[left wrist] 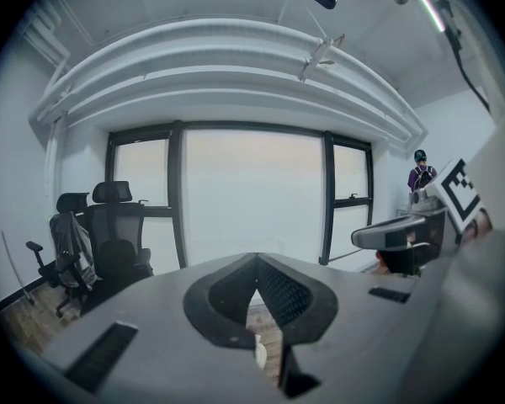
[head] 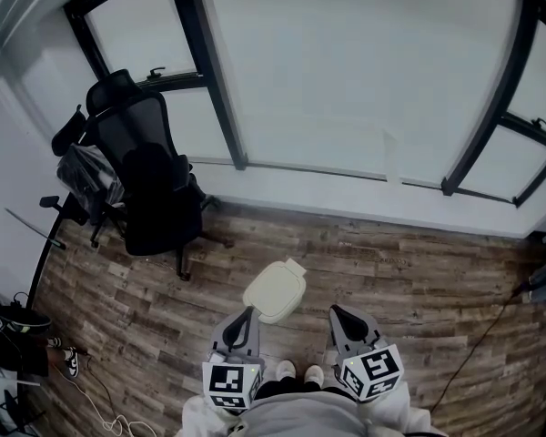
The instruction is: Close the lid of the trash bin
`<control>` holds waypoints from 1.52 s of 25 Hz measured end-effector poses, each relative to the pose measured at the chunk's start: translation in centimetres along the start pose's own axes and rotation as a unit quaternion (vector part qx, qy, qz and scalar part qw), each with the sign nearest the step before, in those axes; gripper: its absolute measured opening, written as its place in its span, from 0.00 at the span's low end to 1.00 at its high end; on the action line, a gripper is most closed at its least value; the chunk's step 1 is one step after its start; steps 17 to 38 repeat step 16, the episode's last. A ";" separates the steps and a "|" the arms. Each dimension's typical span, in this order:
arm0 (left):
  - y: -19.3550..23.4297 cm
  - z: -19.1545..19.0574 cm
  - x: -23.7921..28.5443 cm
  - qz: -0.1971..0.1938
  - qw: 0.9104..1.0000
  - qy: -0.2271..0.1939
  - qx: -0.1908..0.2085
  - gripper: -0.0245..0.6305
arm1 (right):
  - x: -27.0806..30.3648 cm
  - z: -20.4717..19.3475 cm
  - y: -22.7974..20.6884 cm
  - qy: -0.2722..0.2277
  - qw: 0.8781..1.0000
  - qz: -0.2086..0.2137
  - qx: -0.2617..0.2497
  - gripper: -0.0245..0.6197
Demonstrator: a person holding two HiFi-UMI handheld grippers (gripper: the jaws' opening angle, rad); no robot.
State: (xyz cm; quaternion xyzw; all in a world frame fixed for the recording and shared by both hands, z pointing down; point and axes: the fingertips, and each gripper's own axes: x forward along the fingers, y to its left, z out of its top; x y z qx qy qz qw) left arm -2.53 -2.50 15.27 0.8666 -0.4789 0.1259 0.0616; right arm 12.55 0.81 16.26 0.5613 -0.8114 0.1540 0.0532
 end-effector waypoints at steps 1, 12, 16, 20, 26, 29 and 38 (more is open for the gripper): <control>0.0 -0.1 0.0 -0.001 1.000 0.001 0.000 0.05 | 0.0 0.0 0.1 0.000 1.000 0.000 0.000 0.07; 0.4 -1.0 0.6 -0.001 1.000 0.014 -0.003 0.05 | 0.8 -0.2 -0.2 0.004 1.000 0.003 -0.002 0.07; 0.4 -1.2 0.8 -0.001 1.000 0.016 -0.001 0.05 | 1.1 0.1 -0.3 0.007 1.000 0.004 -0.013 0.07; 0.4 -1.2 0.8 -0.001 1.000 0.016 -0.001 0.05 | 1.1 0.1 -0.3 0.007 1.000 0.004 -0.013 0.07; 0.4 -1.2 0.8 -0.001 1.000 0.016 -0.001 0.05 | 1.1 0.1 -0.3 0.007 1.000 0.004 -0.013 0.07; 0.4 -1.2 0.8 -0.001 1.000 0.016 -0.001 0.05 | 1.1 0.1 -0.3 0.007 1.000 0.004 -0.013 0.07; 0.4 -1.2 0.8 -0.001 1.000 0.016 -0.001 0.05 | 1.1 0.1 -0.3 0.007 1.000 0.004 -0.013 0.07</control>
